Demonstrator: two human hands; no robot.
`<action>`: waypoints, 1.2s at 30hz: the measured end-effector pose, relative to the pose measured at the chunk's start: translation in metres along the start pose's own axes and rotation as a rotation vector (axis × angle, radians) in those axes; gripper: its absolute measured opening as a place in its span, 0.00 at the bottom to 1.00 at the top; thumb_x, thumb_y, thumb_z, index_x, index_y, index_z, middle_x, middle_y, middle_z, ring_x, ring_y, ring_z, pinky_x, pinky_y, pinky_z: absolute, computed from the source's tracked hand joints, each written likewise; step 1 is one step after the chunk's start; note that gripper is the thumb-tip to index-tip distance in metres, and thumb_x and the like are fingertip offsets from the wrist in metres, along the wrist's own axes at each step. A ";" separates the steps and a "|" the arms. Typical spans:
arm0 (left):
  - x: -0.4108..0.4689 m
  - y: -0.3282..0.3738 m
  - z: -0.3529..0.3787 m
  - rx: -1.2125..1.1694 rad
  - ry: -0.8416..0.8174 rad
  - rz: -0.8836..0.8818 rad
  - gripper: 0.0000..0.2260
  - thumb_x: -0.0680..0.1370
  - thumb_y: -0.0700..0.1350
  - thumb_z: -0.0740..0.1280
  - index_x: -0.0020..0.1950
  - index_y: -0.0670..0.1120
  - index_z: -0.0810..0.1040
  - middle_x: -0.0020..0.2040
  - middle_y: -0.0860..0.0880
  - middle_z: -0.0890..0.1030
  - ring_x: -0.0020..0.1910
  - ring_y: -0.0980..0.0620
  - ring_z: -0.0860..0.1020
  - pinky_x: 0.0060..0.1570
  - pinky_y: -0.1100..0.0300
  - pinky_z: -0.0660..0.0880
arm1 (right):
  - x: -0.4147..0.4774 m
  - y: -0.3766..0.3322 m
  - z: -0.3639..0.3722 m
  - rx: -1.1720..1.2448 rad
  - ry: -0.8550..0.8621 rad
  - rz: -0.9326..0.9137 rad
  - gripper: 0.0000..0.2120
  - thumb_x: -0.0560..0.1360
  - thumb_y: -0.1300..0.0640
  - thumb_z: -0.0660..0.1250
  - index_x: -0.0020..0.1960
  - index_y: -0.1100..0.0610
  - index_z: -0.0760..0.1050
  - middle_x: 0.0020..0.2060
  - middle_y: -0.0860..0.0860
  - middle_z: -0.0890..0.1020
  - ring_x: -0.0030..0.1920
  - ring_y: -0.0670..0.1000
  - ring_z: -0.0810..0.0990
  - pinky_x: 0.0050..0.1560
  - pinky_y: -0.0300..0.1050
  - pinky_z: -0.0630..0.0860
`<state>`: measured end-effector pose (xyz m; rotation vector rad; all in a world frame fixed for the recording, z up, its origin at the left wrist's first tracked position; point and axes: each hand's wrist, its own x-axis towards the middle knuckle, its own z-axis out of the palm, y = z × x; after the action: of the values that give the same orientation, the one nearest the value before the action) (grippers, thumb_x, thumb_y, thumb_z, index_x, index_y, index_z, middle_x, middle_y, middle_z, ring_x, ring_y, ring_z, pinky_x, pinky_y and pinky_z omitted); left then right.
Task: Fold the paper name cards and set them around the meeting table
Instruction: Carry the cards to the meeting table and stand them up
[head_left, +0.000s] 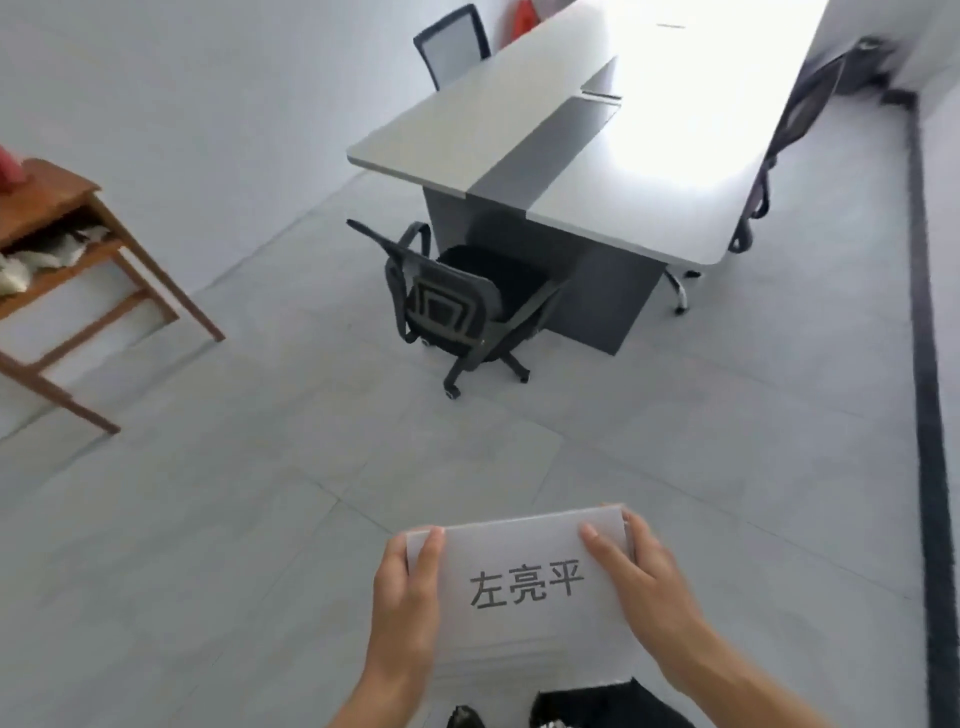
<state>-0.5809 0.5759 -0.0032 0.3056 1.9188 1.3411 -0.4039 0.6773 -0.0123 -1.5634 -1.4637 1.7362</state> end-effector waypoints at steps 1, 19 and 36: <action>0.013 0.006 0.015 0.018 -0.031 -0.003 0.10 0.79 0.52 0.62 0.48 0.47 0.77 0.47 0.44 0.83 0.47 0.46 0.81 0.50 0.48 0.78 | 0.011 -0.002 -0.010 0.025 0.033 0.025 0.29 0.69 0.35 0.67 0.64 0.50 0.71 0.54 0.50 0.83 0.52 0.52 0.84 0.54 0.59 0.80; 0.219 0.175 0.290 0.079 -0.185 0.092 0.10 0.80 0.52 0.60 0.54 0.48 0.76 0.49 0.43 0.81 0.47 0.45 0.80 0.44 0.52 0.78 | 0.291 -0.142 -0.185 0.190 0.169 -0.059 0.14 0.76 0.49 0.66 0.61 0.46 0.71 0.46 0.55 0.83 0.37 0.47 0.85 0.34 0.40 0.79; 0.478 0.335 0.495 0.238 -0.560 0.166 0.24 0.62 0.56 0.71 0.55 0.49 0.75 0.48 0.44 0.81 0.47 0.45 0.81 0.44 0.50 0.80 | 0.550 -0.271 -0.278 0.232 0.396 -0.068 0.18 0.72 0.58 0.72 0.59 0.48 0.72 0.46 0.50 0.84 0.41 0.44 0.84 0.42 0.41 0.80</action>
<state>-0.6350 1.3388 -0.0001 0.8765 1.5910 0.9856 -0.4190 1.3500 -0.0039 -1.5968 -1.0692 1.3981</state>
